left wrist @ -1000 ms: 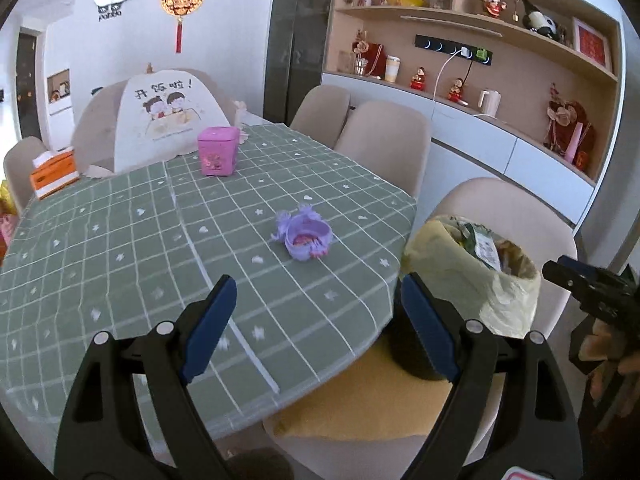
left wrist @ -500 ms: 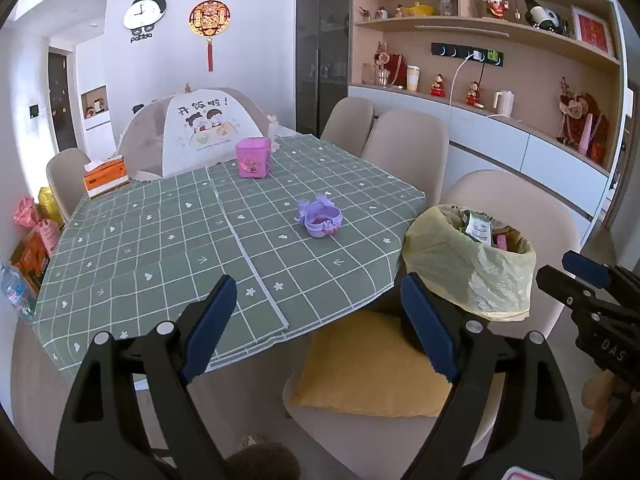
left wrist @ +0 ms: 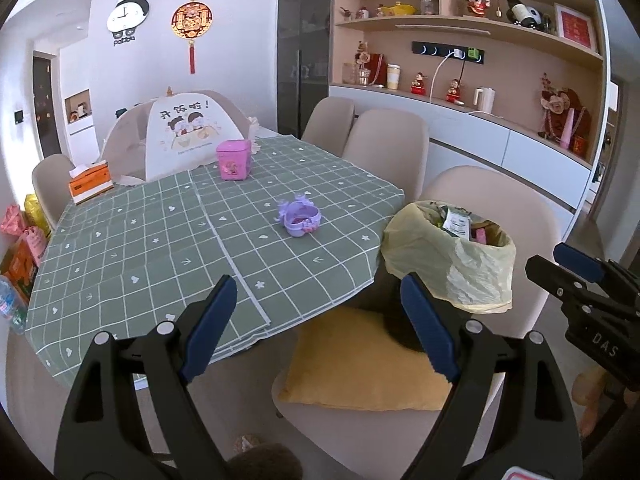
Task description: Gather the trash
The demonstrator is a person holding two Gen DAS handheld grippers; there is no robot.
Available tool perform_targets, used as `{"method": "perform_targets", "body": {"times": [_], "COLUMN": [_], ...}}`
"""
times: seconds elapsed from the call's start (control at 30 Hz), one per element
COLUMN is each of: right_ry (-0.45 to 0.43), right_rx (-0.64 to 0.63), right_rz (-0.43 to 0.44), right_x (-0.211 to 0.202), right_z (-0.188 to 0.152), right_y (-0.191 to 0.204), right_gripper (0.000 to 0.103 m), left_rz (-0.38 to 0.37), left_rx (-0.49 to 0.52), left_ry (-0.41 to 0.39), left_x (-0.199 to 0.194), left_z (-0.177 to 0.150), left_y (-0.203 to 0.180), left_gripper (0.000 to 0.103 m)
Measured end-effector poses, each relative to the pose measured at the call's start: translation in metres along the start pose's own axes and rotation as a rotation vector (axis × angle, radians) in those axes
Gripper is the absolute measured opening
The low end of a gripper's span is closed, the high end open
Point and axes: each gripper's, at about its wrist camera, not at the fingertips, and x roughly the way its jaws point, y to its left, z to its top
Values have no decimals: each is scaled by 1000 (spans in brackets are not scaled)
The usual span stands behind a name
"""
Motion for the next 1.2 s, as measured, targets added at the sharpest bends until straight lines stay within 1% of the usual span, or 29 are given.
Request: {"method": "perform_targets", "body": {"times": [0.53,1.2], "right_ry": [-11,-20], "right_rx": [16,32], "right_rz": [-16,-25], "right_x": [-5,-11], "right_z": [-1,-3], "right_y": [-6,-8], "right_gripper": [54,54], "left_rz": [-23,-29], "left_rx": [17,15], "left_ry": [0,-7], "left_x": [-1,-7], "left_z": [1,2], "left_y": [-9,-6], "left_gripper": [80,80]}}
